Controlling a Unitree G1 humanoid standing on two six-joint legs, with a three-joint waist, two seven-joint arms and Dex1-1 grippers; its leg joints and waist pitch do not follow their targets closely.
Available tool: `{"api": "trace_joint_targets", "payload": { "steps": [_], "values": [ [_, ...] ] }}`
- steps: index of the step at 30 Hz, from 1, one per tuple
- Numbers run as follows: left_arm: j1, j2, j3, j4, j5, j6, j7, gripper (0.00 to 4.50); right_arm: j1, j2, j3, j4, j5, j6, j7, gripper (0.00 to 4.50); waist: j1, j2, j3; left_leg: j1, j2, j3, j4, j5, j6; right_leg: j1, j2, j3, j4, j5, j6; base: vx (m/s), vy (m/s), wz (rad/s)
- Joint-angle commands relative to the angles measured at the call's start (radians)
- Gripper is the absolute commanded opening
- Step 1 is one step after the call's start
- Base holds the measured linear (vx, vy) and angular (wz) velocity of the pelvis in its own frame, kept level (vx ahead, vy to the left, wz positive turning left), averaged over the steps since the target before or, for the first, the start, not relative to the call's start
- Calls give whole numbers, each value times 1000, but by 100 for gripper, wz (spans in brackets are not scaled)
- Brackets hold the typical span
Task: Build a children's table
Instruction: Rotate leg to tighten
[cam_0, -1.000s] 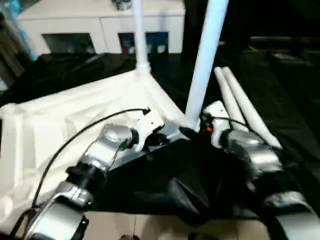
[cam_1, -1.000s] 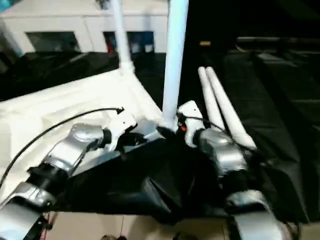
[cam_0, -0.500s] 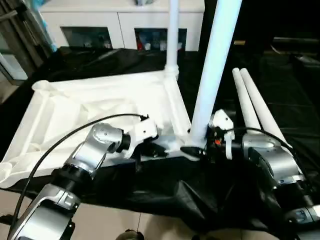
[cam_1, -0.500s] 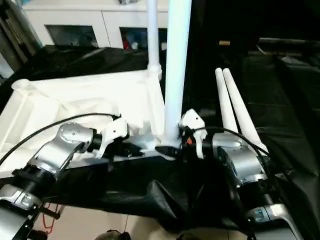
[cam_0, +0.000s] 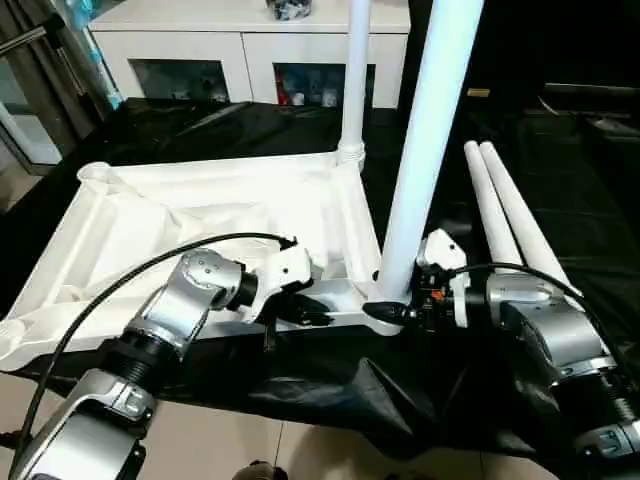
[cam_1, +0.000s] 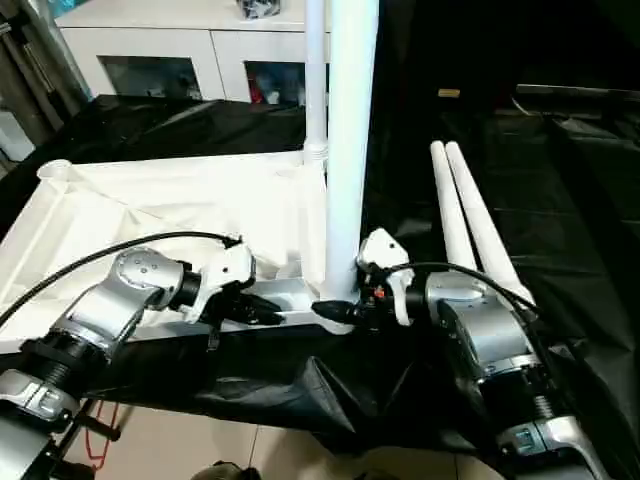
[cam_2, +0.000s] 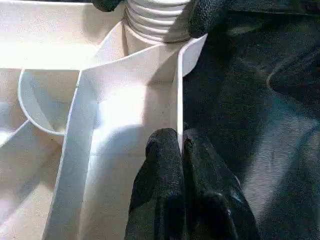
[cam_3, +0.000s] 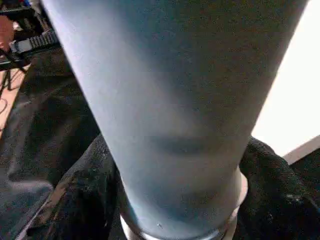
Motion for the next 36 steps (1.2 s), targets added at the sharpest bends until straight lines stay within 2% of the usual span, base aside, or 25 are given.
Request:
{"api": "trace_joint_targets", "payload": {
  "steps": [1, 3, 4, 6, 8, 9, 10, 11, 13, 16, 19, 21, 23, 25, 26, 27, 28, 29, 32, 33, 34, 36],
  "values": [
    [-15, -32, 8, 3, -3, 2, 43, 0, 11, 36, 34, 20, -33, 6, -54, 274, 0, -21, -82, 15, 52, -17, -63, -150, 82, 54, -64, 52, -70, -210, -213, 0, 0, 0],
    [-23, -49, 19, 17, -1, 16, 78, 0, 6, 59, 24, 52, -50, 0, -112, 274, -3, -22, -79, 17, 52, -16, -64, -163, 73, 52, -64, 52, -74, -241, -207, 0, 0, 0],
    [-48, -94, 43, 57, 10, 40, 175, 0, -17, 124, -13, 142, -74, -6, -268, 274, -5, -21, -77, 17, 50, -15, -64, -170, 68, 49, -64, 52, -76, -257, -207, 0, 0, 0],
    [-71, -132, 60, 90, 21, 56, 254, 0, -38, 181, -53, 209, -75, -1, -381, 274, -14, -19, -71, 23, 47, -20, -70, -237, 28, 47, -65, 48, -89, -368, -183, 0, 0, 0],
    [-85, -156, 66, 107, 27, 72, 295, 0, -54, 217, -74, 248, -71, 4, -443, 274, -25, -20, -74, 28, 50, -26, -75, -287, 2, 47, -64, 48, -92, -394, -168, 0, 0, 0],
    [-85, -156, 66, 107, 27, 72, 295, 0, -54, 217, -74, 248, -71, 4, -443, 274, -25, -20, -74, 28, 50, -26, -75, -287, 2, 47, -64, 48, -92, -394, -168, 0, 0, 0],
    [-108, -204, 76, 129, 34, 113, 374, 0, -93, 286, -113, 328, -59, 11, -566, 273, -32, -20, -75, 25, 49, -24, -75, -294, 5, 48, -64, 50, -91, -370, -174, 0, 0, 0],
    [-118, -225, 81, 138, 36, 127, 407, 0, -111, 314, -127, 362, -53, 10, -611, 273, -34, -18, -73, 27, 48, -24, -76, -301, 4, 44, -64, 49, -92, -372, -176, 0, 0, 0],
    [-129, -255, 84, 147, 40, 146, 448, 0, -139, 351, -130, 414, -62, 3, -668, 273, -37, -15, -75, 28, 46, -26, -76, -322, -3, 47, -65, 46, -97, -386, -172, 0, 0, 0],
    [-133, -282, 86, 154, 48, 142, 459, 0, -173, 393, -137, 474, -83, -55, -682, 273, -41, -18, -75, 28, 45, -27, -76, -339, 0, 46, -65, 45, -100, -393, -169, 0, 0, 0],
    [-125, -282, 78, 144, 48, 131, 443, 0, -181, 403, -139, 476, -76, -82, -658, 273, -40, -19, -79, 24, 47, -26, -76, -316, 17, 50, -64, 47, -94, -335, -179, 0, 0, 0],
    [-119, -277, 73, 136, 46, 124, 430, 0, -184, 403, -147, 475, -66, -80, -645, 329, -41, -20, -79, 21, 47, -25, -76, -303, 26, 52, -64, 47, -92, -313, -189, 0, 0, 0],
    [-106, -261, 65, 117, 40, 105, 397, 0, -188, 396, -159, 467, -54, -81, -612, 329, -41, -19, -81, 21, 46, -24, -75, -295, 35, 53, -65, 47, -91, -301, -195, 0, 0, 0],
    [-96, -251, 68, 99, 27, 109, 371, 0, -190, 381, -157, 457, -57, -109, -591, 362, -44, -19, -84, 16, 49, -25, -74, -268, 42, 57, -66, 47, -84, -265, -205, 0, 0, 0],
    [-96, -251, 68, 99, 27, 109, 371, 0, -190, 381, -157, 457, -57, -109, -591, 362, -44, -19, -85, 16, 49, -25, -74, -259, 45, 56, -65, 48, -83, -251, -209, 0, 0, 0],
    [-89, -240, 67, 85, 22, 113, 350, 0, -188, 366, -148, 441, -62, -120, -569, 370, -44, -19, -85, 16, 49, -25, -74, -259, 45, 56, -65, 48, -83, -251, -209, 0, 0, 0],
    [-79, -223, 60, 69, 19, 105, 315, 0, -184, 344, -134, 418, -64, -127, -523, 370, -44, -20, -87, 15, 49, -23, -70, -235, 58, 59, -65, 47, -77, -204, -226, 0, 0, 0],
    [-71, -209, 55, 58, 15, 101, 290, 0, -178, 324, -121, 393, -62, -122, -480, 393, -45, -21, -87, 12, 49, -23, -70, -222, 65, 60, -65, 48, -76, -188, -230, 0, 0, 0],
    [-56, -165, 45, 33, 8, 91, 210, 0, -142, 233, -63, 292, -56, -89, -298, 393, -35, -18, -94, 12, 50, -20, -60, -136, 119, 65, -60, 46, -60, -52, -261, 0, 0, 0],
    [-55, -158, 43, 32, 7, 84, 197, 0, -136, 214, -53, 277, -57, -85, -269, 393, -33, -19, -93, 11, 51, -19, -60, -129, 127, 65, -59, 46, -59, -38, -264, 0, 0, 0],
    [-53, -149, 42, 29, 2, 74, 177, 0, -128, 190, -44, 255, -50, -78, -227, 393, -22, -16, -93, 15, 52, -17, -58, -130, 133, 63, -59, 45, -59, -41, -265, 0, 0, 0],
    [-45, -134, 39, 19, -7, 55, 134, 0, -114, 151, -34, 216, -32, -60, -150, 393, -16, -14, -90, 16, 55, -17, -61, -145, 128, 62, -60, 45, -62, -67, -265, 0, 0, 0]
  ]
}}
